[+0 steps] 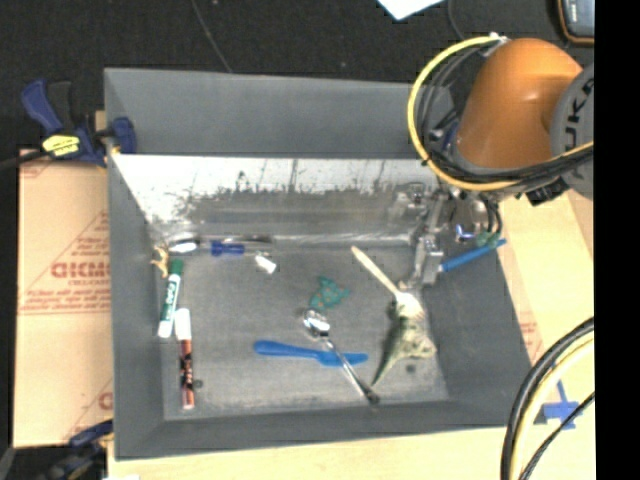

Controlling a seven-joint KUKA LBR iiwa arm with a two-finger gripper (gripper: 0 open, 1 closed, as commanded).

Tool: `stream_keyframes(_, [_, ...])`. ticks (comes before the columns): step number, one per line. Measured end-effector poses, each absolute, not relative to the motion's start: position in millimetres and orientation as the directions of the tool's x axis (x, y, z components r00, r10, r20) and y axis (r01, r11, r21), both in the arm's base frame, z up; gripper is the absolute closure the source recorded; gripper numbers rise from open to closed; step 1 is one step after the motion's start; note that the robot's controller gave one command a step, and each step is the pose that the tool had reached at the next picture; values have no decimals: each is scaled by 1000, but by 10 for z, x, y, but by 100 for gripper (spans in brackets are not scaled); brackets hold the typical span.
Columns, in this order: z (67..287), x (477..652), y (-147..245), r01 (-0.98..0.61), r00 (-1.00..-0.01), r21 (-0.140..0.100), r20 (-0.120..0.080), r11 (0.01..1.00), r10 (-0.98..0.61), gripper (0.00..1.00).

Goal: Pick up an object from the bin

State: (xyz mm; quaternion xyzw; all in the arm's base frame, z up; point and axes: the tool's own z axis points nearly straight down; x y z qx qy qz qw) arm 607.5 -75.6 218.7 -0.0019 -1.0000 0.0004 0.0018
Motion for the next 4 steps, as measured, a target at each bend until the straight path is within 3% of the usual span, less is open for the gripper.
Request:
stream_keyframes(1, [2235,6091,-755,1,-1000,-2,-5,1000,1,0])
stream_keyframes(2, [931,5955,-1112,266,-964,1,-8,964,266,0])
stream_keyframes(3, [711,5924,-1446,280,-960,-1,-11,960,280,0])
stream_keyframes(4, [766,5944,-1234,288,-958,2,-9,958,288,0])
